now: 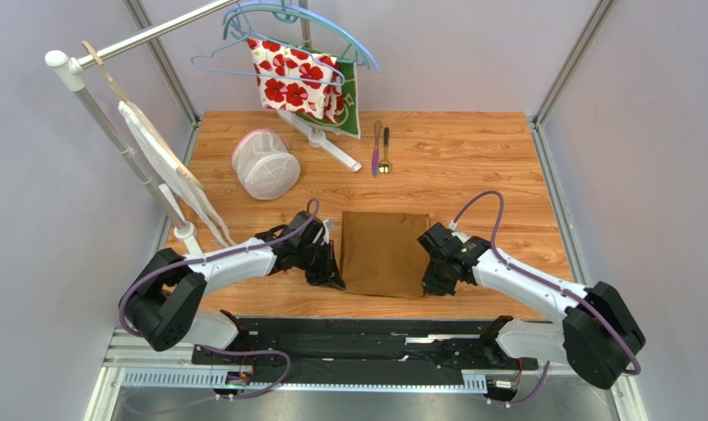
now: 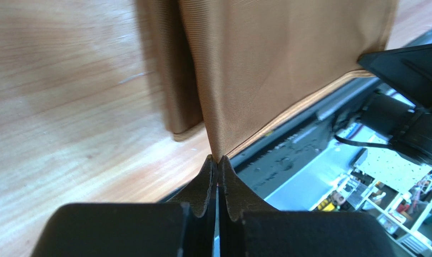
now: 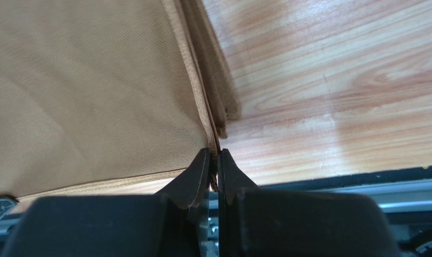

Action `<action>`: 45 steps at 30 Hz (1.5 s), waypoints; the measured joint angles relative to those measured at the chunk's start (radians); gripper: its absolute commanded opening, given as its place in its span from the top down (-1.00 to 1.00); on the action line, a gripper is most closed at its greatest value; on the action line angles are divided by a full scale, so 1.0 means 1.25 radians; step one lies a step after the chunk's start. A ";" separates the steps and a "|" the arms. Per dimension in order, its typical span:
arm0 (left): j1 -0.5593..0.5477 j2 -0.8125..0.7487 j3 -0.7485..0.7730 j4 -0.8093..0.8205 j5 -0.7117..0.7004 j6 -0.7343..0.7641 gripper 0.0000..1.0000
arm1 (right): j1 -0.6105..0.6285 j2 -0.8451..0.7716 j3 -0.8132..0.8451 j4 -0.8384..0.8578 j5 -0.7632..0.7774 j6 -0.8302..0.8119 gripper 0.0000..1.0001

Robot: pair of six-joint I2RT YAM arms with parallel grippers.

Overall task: Fold the napkin into a case and place the utensils inside
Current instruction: Pick up the square-folded napkin from the center of the board, then fold the square-folded napkin at the center of the board.

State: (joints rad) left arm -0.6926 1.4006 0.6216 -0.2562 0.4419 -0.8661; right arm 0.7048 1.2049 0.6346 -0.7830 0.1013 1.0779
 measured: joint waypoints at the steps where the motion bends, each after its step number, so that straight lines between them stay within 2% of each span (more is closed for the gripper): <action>1: 0.000 -0.015 0.009 -0.013 -0.003 0.001 1.00 | 0.000 -0.016 0.005 -0.012 0.001 -0.004 1.00; 7: 0.000 -0.070 0.069 -0.057 -0.011 0.007 1.00 | -0.010 -0.096 0.055 -0.059 0.002 -0.047 1.00; 15: 0.013 -0.045 0.188 -0.111 -0.029 0.013 1.00 | -0.059 -0.062 0.148 -0.071 0.020 -0.145 1.00; 19: 0.056 0.000 0.304 -0.123 -0.042 0.020 1.00 | -0.134 0.008 0.256 -0.064 0.030 -0.234 1.00; 20: 0.091 0.066 0.417 -0.101 -0.050 0.033 1.00 | -0.192 0.063 0.341 -0.036 0.032 -0.297 1.00; 23: 0.119 0.125 0.493 -0.106 -0.055 0.042 1.00 | -0.240 0.116 0.413 -0.027 0.023 -0.349 1.00; 31: 0.176 0.338 0.690 -0.084 -0.052 0.077 1.00 | -0.317 0.373 0.668 0.054 -0.038 -0.490 1.00; 38: 0.207 0.403 0.805 -0.085 -0.051 0.151 1.00 | -0.336 0.484 0.793 0.066 -0.099 -0.532 1.00; 45: 0.227 0.447 0.881 -0.093 0.009 0.209 1.00 | -0.341 0.497 0.802 0.067 -0.146 -0.533 1.00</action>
State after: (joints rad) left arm -0.4091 1.9594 1.7229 -0.3721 0.4530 -0.6044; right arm 0.2779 1.8256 1.6367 -0.6994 -0.0811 0.4110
